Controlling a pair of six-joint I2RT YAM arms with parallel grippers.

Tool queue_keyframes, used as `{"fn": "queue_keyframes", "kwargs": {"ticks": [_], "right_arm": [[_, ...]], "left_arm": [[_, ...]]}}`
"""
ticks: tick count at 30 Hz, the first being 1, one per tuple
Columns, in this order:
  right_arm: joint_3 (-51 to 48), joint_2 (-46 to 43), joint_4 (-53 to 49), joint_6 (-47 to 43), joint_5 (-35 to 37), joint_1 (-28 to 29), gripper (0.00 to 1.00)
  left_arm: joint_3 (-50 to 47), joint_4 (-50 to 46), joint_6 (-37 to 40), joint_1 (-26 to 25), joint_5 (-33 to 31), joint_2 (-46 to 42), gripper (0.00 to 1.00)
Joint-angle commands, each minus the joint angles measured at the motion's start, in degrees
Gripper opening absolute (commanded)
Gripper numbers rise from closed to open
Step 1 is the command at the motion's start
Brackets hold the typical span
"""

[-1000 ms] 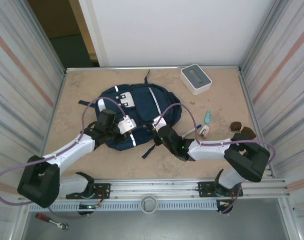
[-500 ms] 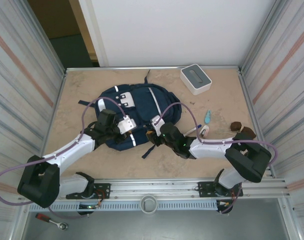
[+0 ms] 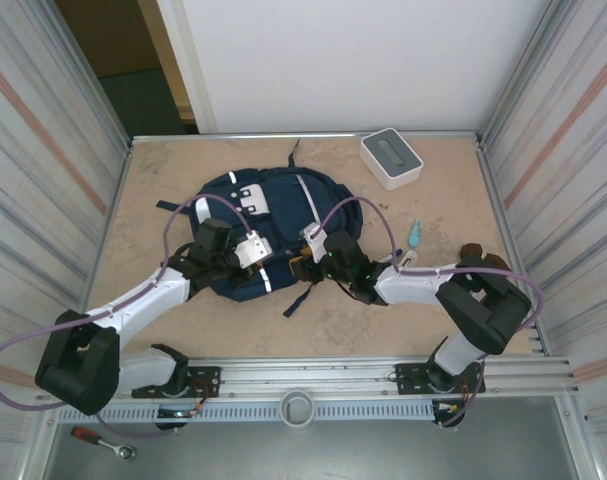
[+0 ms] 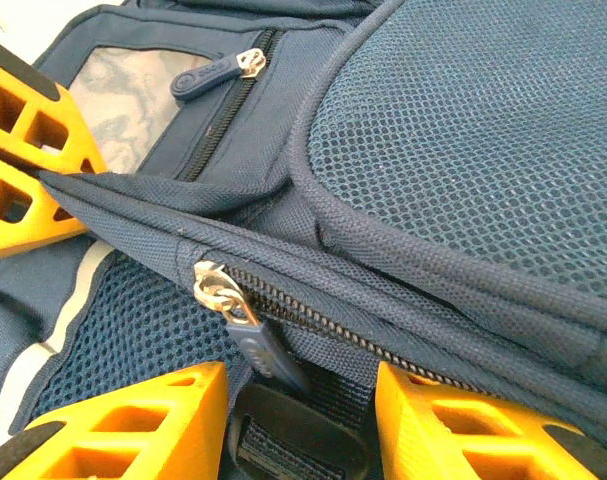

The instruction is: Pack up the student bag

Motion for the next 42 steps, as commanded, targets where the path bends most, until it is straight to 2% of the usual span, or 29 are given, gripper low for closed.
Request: {"fn": "queue_keyframes", "kwargs": {"ticks": [1, 11, 19, 27, 35, 42], "right_arm": [[2.5, 1.9, 2.2, 1.7, -4.0, -0.4, 0.42], [3.6, 1.7, 3.5, 3.2, -8.2, -0.6, 0.35], [2.6, 0.5, 3.5, 3.9, -8.4, -0.8, 0.14], [0.5, -0.8, 4.0, 4.4, -8.4, -0.9, 0.03], [-2.3, -1.6, 8.3, 7.6, -9.3, -1.3, 0.01], [-2.5, 1.1, 12.7, 9.6, -8.4, -1.2, 0.12]], "left_arm": [[1.6, 2.0, -1.3, -0.1, 5.8, -0.2, 0.0], [1.9, 1.7, -1.2, -0.1, 6.0, 0.0, 0.0], [1.7, 2.2, -1.4, -0.1, 6.1, -0.2, 0.0], [1.7, 2.1, -1.5, -0.1, 5.9, -0.2, 0.0], [2.0, 1.7, -1.7, -0.1, 5.9, 0.2, 0.0], [2.2, 1.5, -1.7, -0.1, 6.0, 0.5, 0.0]]}}
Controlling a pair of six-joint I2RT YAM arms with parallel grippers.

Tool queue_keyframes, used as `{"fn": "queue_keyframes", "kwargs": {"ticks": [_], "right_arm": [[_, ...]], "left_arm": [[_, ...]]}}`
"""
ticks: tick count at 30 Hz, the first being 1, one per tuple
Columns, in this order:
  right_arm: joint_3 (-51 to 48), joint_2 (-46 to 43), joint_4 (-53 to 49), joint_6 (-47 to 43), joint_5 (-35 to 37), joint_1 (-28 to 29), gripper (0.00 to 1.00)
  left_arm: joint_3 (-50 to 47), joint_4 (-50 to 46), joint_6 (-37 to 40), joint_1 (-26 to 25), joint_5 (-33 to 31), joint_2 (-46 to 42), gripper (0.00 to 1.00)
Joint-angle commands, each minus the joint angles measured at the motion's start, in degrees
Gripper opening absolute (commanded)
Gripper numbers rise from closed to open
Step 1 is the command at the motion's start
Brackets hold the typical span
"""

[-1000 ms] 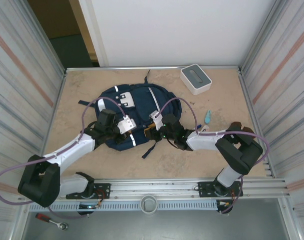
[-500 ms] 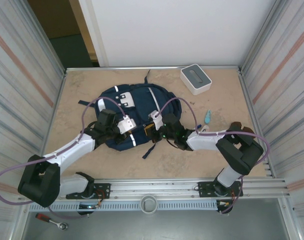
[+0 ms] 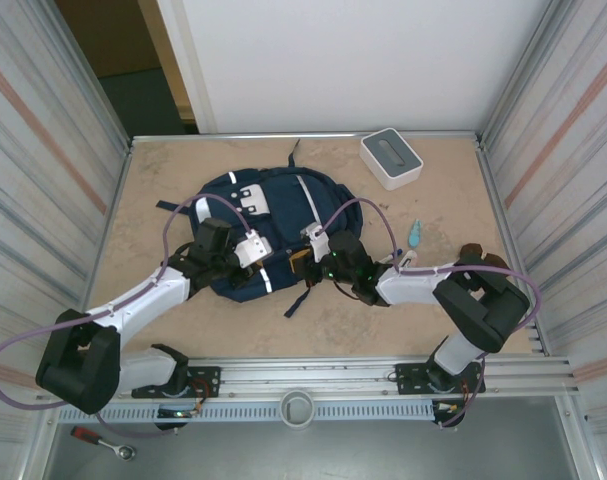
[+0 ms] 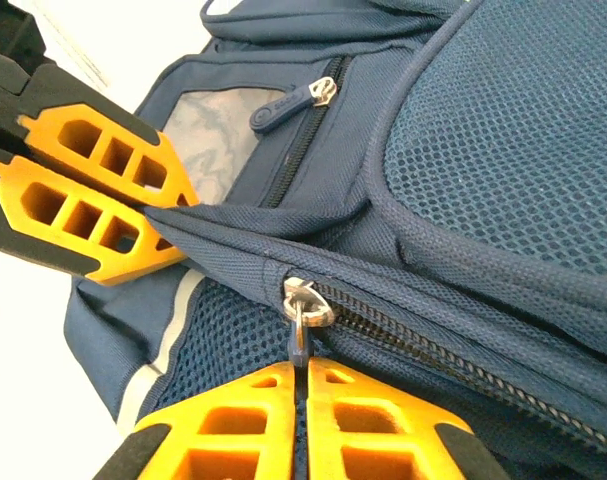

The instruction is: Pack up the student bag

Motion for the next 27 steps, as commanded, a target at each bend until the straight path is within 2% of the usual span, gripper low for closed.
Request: {"fn": "queue_keyframes", "kwargs": {"ticks": [1, 10, 27], "right_arm": [[-0.3, 1.2, 5.9, 2.4, -0.1, -0.3, 0.13], [0.7, 5.1, 9.3, 3.3, 2.6, 1.3, 0.16], [-3.3, 8.1, 14.3, 4.9, 13.8, 5.1, 0.24]], "left_arm": [[1.9, 1.6, -0.6, -0.3, 5.0, 0.1, 0.0], [2.0, 1.7, -0.7, -0.3, 5.1, 0.2, 0.0], [1.9, 1.7, -0.8, -0.3, 5.1, -0.1, 0.0]]}}
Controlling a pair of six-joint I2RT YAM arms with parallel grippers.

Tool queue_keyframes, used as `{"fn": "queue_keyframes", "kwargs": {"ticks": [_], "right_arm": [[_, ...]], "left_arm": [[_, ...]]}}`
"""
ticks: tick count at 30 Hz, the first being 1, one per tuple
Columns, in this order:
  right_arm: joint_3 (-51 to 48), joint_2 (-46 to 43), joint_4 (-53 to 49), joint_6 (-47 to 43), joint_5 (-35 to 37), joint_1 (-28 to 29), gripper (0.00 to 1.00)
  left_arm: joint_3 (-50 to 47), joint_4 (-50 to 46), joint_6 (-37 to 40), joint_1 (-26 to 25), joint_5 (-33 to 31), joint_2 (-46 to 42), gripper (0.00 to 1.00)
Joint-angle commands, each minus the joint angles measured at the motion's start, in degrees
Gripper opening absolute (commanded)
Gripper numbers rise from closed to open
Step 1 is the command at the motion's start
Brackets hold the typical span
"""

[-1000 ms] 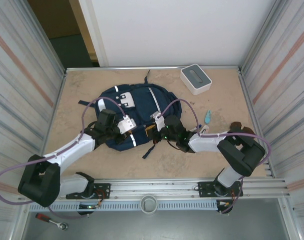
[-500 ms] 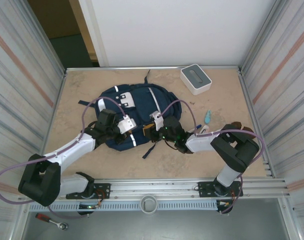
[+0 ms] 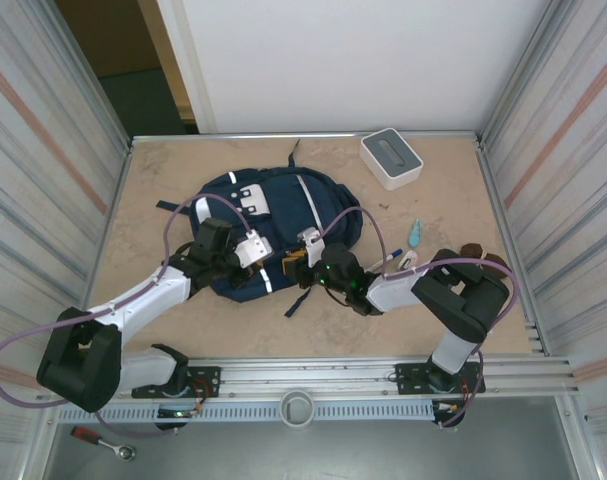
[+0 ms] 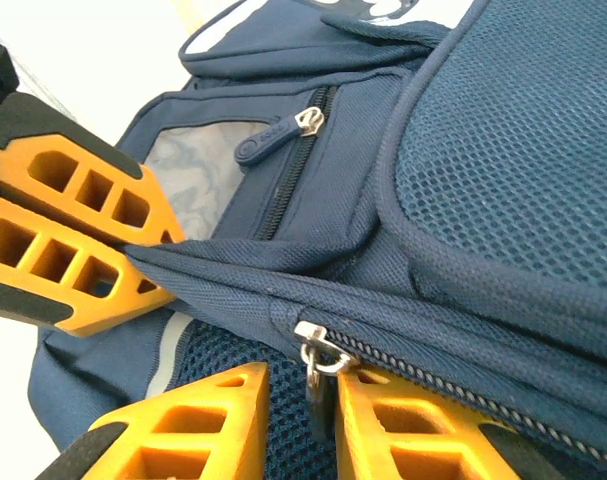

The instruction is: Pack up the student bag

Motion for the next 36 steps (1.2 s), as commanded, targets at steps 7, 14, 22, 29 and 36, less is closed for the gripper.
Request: {"fn": "queue_keyframes", "kwargs": {"ticks": [7, 14, 22, 29, 36], "right_arm": [[-0.4, 3.7, 1.7, 1.3, 4.7, 0.9, 0.24], [-1.7, 2.1, 1.1, 0.3, 6.3, 0.9, 0.11], [-4.8, -2.0, -0.9, -0.5, 7.2, -0.2, 0.0], [-7.0, -8.6, -6.3, -0.6, 6.0, -2.5, 0.0], [-6.8, -15.8, -18.7, 1.6, -1.7, -8.6, 0.0]], "left_arm": [[1.8, 1.8, -0.7, -0.3, 5.1, -0.4, 0.0], [1.7, 1.9, -0.9, -0.3, 4.6, -0.4, 0.0], [0.7, 3.2, -1.3, 0.3, 2.4, -1.5, 0.0], [0.3, 3.4, -1.4, 0.8, -0.1, -1.9, 0.0], [-0.2, 4.0, -0.9, 1.1, -2.5, -2.1, 0.0]]}}
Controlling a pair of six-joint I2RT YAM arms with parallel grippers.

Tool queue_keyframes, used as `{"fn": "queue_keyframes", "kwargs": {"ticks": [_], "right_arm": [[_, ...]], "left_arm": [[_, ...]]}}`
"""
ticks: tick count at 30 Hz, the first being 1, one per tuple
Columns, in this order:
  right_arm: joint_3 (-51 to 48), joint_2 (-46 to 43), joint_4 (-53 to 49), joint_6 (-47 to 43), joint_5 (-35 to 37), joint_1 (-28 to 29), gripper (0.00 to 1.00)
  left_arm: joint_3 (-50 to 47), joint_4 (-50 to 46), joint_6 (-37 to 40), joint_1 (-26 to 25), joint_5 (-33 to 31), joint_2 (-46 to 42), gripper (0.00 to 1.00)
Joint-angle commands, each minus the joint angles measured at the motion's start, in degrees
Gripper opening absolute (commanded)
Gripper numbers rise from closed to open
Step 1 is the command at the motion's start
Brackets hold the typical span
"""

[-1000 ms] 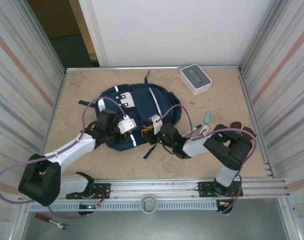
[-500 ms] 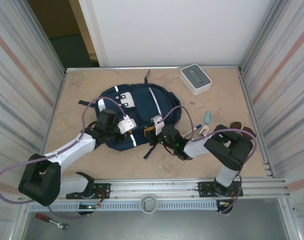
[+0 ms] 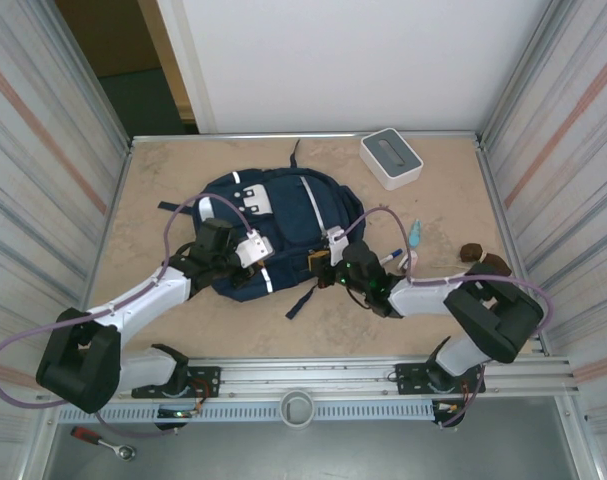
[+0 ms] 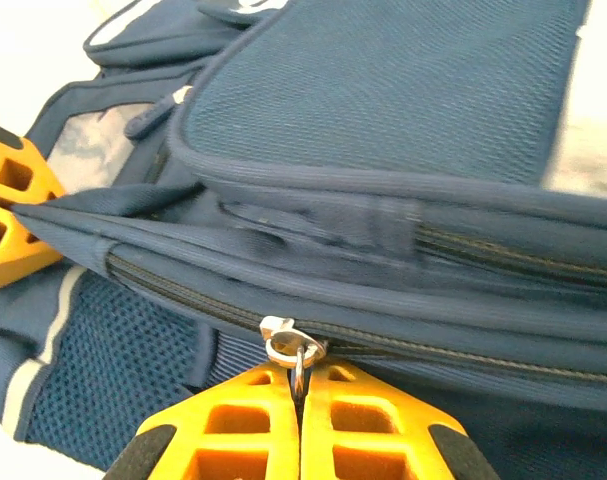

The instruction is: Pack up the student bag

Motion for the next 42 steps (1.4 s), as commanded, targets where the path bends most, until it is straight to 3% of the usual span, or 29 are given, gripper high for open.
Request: {"fn": "queue_keyframes", "kwargs": {"ticks": [1, 8, 12, 16, 20, 23, 26, 30, 33, 37, 40, 42], "right_arm": [[-0.3, -4.6, -10.2, 1.6, -2.6, -2.9, 0.0], [1.5, -7.4, -21.2, 1.9, -5.1, -8.8, 0.0], [3.1, -6.4, -20.6, 3.0, -8.8, -7.8, 0.0], [6.2, -6.0, -21.4, 2.9, -10.2, -4.6, 0.0], [9.3, -5.6, -22.2, 3.0, -11.4, -1.9, 0.0], [10.7, -5.3, -22.0, 3.7, -12.0, -0.5, 0.0], [11.6, -5.2, -21.6, 4.0, -12.5, 0.7, 0.0], [12.3, -5.3, -21.5, 4.3, -13.0, 1.5, 0.0], [12.0, -5.7, -21.4, 4.6, -13.4, 1.5, 0.0], [10.7, -6.3, -22.9, 4.3, -12.5, 1.0, 0.0], [9.0, -6.7, -24.0, 4.4, -12.0, -0.4, 0.0], [8.0, -7.2, -25.9, 4.3, -10.3, -1.4, 0.0]], "left_arm": [[-0.3, 3.4, -0.7, 1.1, -2.6, -2.0, 0.0], [-1.5, 5.0, -0.6, 1.7, -5.9, -3.1, 0.0], [-1.7, 5.2, -0.2, 2.0, -8.7, -3.7, 0.0], [-1.6, 5.1, 1.2, 1.2, -4.5, -5.4, 0.25], [-2.7, 7.8, 3.3, -2.9, -2.5, -7.6, 0.49], [-2.9, 9.2, 5.6, -6.3, -3.4, -7.7, 0.58], [-1.6, 9.2, 7.9, -9.3, -4.9, -5.7, 0.6], [0.8, 9.0, 8.7, -11.1, -5.6, -1.1, 0.59], [1.6, 9.0, 8.8, -11.3, -6.3, 1.8, 0.52], [0.8, 9.6, 9.7, -11.2, -10.1, 3.4, 0.32], [0.1, 9.8, 9.7, -10.0, -12.0, 2.9, 0.09], [-0.4, 9.8, 9.2, -9.0, -12.1, 1.9, 0.01]]}}
